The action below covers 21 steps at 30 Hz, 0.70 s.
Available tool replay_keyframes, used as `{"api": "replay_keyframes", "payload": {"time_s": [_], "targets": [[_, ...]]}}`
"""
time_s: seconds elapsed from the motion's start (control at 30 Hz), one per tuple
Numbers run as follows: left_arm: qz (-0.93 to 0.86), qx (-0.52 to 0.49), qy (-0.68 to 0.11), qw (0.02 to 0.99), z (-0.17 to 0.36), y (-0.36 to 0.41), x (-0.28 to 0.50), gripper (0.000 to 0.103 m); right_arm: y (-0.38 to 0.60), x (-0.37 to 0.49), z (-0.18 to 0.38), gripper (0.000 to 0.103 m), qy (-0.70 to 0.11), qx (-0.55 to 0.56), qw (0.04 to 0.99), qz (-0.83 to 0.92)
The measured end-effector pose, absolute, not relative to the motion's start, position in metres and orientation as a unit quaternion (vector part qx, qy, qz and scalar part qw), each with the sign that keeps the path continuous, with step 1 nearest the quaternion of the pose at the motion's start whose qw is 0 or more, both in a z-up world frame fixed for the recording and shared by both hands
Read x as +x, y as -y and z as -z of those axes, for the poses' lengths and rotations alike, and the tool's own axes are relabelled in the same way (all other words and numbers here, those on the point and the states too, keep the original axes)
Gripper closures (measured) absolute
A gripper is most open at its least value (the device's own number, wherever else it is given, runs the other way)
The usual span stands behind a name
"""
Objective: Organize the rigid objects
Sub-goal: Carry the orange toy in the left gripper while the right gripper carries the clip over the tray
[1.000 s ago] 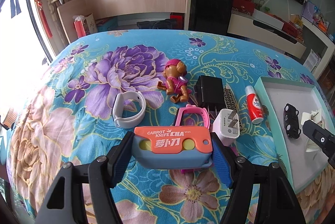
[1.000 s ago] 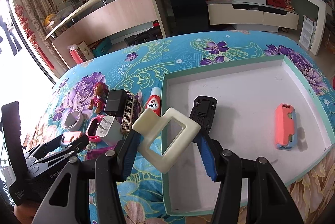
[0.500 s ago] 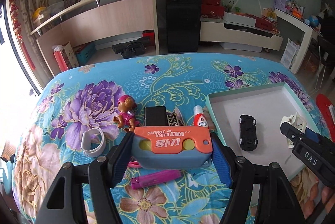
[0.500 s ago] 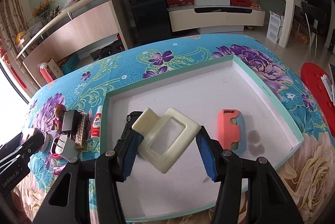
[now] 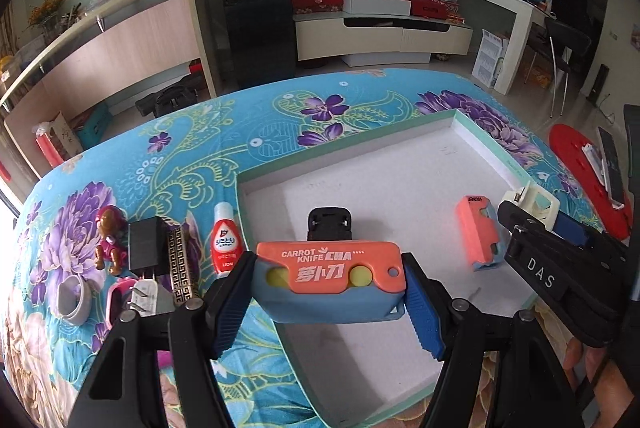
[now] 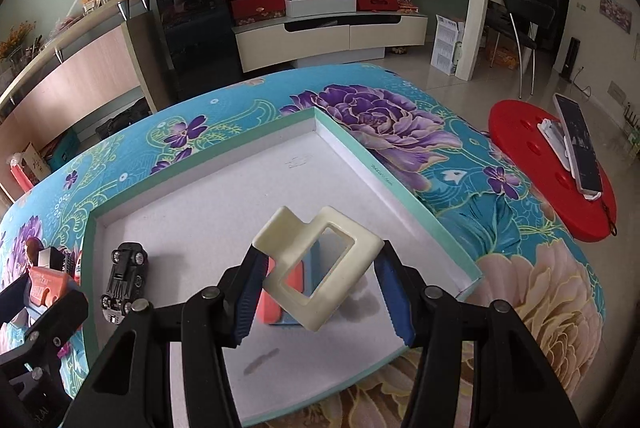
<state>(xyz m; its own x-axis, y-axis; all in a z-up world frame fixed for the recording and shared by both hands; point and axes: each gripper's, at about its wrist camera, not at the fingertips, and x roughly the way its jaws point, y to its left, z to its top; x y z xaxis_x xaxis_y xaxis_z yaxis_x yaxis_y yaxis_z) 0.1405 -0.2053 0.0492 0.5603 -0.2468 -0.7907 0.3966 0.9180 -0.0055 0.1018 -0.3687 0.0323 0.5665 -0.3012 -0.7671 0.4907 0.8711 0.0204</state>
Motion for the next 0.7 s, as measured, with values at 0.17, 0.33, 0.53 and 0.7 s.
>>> {"api": "replay_keyframes", "payload": {"time_s": [0.17, 0.33, 0.53, 0.7], "targets": [[0.187, 0.093, -0.448, 0.869, -0.034, 0.216, 0.141, 0.03, 0.373, 0.099, -0.032, 0.046, -0.406, 0.113, 0.876, 0.233], [0.183, 0.094, -0.46, 0.864, -0.024, 0.218, 0.143, 0.03, 0.382, 0.099, -0.025, 0.047, -0.414, 0.121, 0.87, 0.241], [0.179, 0.103, -0.467, 0.86, -0.014, 0.224, 0.143, 0.03, 0.387, 0.099, -0.017, 0.047, -0.424, 0.133, 0.863, 0.239], [0.174, 0.11, -0.477, 0.855, -0.007, 0.227, 0.145, 0.03, 0.387, 0.101, -0.013, 0.047, -0.433, 0.132, 0.86, 0.236]]}}
